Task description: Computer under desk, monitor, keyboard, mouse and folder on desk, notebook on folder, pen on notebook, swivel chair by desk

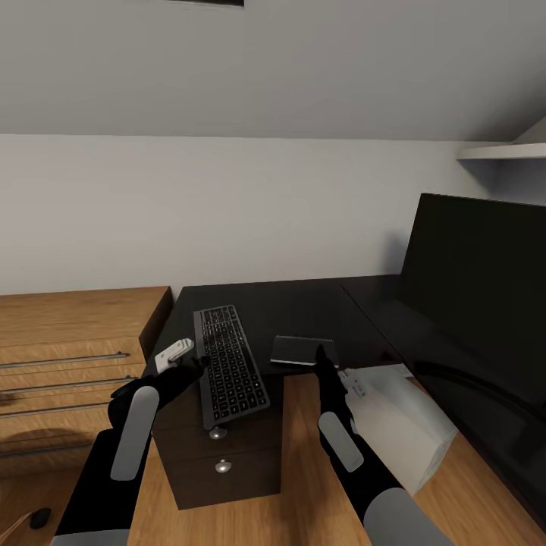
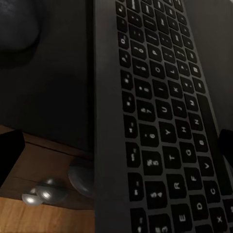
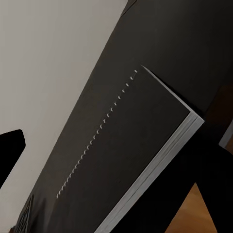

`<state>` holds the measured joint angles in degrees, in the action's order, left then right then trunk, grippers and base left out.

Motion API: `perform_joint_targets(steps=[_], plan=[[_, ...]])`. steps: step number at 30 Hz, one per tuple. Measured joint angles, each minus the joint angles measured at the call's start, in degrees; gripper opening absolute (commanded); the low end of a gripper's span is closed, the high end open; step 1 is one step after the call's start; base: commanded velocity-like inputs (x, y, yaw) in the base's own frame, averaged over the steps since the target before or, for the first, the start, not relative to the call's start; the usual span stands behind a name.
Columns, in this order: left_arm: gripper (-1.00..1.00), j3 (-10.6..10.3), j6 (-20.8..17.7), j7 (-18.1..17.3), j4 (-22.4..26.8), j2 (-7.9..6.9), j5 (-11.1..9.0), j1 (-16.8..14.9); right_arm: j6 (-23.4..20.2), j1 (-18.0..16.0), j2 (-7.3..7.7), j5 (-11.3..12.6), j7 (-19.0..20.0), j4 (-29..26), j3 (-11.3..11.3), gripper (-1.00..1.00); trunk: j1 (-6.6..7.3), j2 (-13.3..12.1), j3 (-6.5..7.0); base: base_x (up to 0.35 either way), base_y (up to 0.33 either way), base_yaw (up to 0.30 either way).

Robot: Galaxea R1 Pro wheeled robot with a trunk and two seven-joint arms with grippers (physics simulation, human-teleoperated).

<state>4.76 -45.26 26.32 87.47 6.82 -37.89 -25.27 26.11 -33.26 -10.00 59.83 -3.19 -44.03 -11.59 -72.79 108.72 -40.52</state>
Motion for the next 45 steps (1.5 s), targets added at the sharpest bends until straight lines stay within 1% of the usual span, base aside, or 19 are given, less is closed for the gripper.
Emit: perform_joint_targets(steps=[3, 10, 18, 45], plan=[[1.00, -0.06, 0.04, -0.04, 0.03, 0.00, 0.00, 0.00, 0.00, -0.01, 0.00, 0.04, -0.02, 0.00, 0.00, 1.00, 0.00, 0.00, 0.00, -0.007, 0.000, 0.000], [1.00, -0.10, 0.13, -0.08, 0.09, 0.00, 0.00, 0.00, -0.12, 0.00, 0.00, 0.23, -0.10, 0.02, 0.05, 1.00, -0.03, 0.00, 0.00, -0.193, 0.000, 0.000], [1.00, -0.09, 0.14, -0.08, 0.09, 0.00, 0.00, 0.00, -0.18, 0.01, 0.00, 0.23, -0.10, 0.02, 0.05, 1.00, -0.01, 0.00, 0.00, -0.081, 0.000, 0.000], [1.00, -0.09, 0.10, -0.08, 0.09, 0.00, 0.00, 0.00, -0.23, -0.01, 0.00, 0.06, 0.09, 0.05, 0.05, 1.00, -0.04, 0.00, 0.00, -0.274, -0.008, 0.000]])
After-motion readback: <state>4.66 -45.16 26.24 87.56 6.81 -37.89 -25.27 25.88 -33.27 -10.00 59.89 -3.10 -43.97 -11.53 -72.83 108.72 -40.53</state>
